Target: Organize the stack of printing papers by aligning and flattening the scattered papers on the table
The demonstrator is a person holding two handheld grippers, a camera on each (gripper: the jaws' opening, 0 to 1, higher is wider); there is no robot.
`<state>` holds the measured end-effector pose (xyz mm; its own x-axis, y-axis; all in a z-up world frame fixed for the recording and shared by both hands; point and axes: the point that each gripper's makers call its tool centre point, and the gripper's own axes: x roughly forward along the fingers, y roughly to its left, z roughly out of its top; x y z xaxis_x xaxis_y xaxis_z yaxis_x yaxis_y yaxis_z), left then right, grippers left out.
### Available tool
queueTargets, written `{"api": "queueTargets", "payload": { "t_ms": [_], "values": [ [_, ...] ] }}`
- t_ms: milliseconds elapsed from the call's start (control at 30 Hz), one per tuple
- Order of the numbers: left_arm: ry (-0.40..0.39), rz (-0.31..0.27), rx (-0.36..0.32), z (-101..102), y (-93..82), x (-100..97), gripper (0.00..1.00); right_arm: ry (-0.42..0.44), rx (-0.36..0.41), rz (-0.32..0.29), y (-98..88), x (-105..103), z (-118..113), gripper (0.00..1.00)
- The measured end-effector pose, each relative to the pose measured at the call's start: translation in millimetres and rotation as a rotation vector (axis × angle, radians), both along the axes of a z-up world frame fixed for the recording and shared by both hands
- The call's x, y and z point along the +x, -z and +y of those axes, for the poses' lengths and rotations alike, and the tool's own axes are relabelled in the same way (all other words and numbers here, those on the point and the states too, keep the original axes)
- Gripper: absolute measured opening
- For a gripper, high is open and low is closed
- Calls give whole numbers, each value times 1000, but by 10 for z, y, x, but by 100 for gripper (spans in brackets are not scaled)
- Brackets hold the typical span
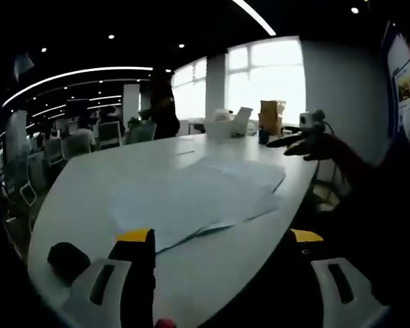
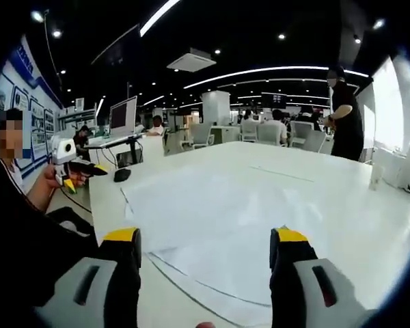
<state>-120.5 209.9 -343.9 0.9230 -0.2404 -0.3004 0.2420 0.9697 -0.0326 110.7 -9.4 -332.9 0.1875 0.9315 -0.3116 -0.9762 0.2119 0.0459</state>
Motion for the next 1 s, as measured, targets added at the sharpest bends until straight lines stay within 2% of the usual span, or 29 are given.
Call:
{"api": "queueTargets", "payload": {
  "t_ms": [1000],
  "values": [
    [5, 5, -12, -19, 54, -1, 81, 13, -2, 7, 26, 117, 133, 72]
  ]
}}
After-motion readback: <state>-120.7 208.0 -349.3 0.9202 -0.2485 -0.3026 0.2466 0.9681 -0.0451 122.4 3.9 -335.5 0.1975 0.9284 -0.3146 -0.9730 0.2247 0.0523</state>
